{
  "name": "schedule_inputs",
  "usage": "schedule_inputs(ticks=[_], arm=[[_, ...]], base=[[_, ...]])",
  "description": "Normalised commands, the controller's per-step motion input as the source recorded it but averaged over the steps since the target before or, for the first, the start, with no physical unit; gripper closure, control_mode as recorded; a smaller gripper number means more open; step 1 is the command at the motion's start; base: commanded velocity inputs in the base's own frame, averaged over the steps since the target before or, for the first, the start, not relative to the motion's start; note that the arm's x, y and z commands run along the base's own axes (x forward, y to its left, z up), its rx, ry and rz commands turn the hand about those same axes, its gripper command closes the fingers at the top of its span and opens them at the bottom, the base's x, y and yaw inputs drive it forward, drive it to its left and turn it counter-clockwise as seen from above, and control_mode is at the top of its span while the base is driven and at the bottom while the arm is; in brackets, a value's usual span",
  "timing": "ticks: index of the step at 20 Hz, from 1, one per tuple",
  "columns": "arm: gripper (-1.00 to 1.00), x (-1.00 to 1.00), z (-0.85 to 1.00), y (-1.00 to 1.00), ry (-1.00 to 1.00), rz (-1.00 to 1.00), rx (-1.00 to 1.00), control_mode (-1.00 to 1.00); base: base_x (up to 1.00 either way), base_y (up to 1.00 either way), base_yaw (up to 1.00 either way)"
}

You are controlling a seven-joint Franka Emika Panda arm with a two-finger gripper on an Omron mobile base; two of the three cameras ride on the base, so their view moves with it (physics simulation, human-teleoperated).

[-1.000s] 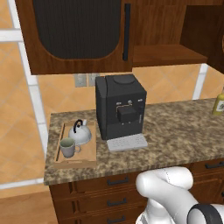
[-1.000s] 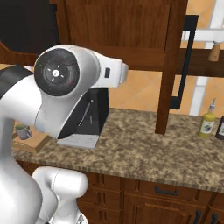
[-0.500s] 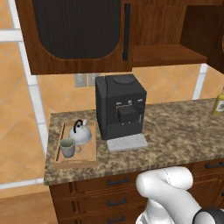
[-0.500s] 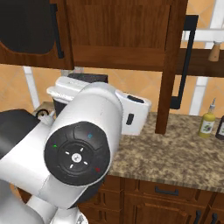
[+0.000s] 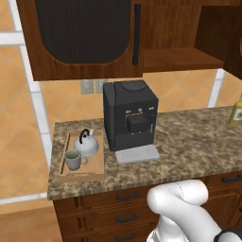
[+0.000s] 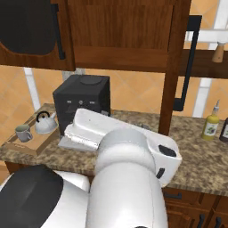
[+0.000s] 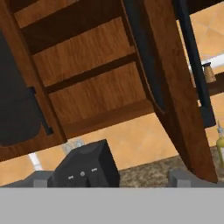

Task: Pick the kettle from the counter and place it on the tray. Then pick the mug from the cabinet and place it on the tray. Then close the cabinet doors.

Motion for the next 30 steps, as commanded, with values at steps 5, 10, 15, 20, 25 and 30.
schedule_inputs(ticks=[5,10,15,20,25,30], arm=[[-1.00,-0.01,-0.59,-0.41,-0.43,0.03,0.31,-1.00],[-1.00,0.52,-0.57,-0.04,-0.19,0.00,0.13,-1.00],[-1.00,0.72,-0.50,-0.09,-0.10,0.00,0.09,-1.00],[-1.00,0.92,-0.04,-0.68,0.00,-0.03,0.04,-1.00],[-1.00,0.46,-0.05,-0.69,0.03,0.00,0.00,-1.00],[-1.00,-0.17,-0.16,-0.85,0.02,0.00,-0.02,-1.00]], base=[[0.00,0.00,0.00],[0.00,0.00,0.00],[0.00,0.00,0.00],[0.00,0.00,0.00],[0.00,0.00,0.00],[0.00,0.00,0.00]])
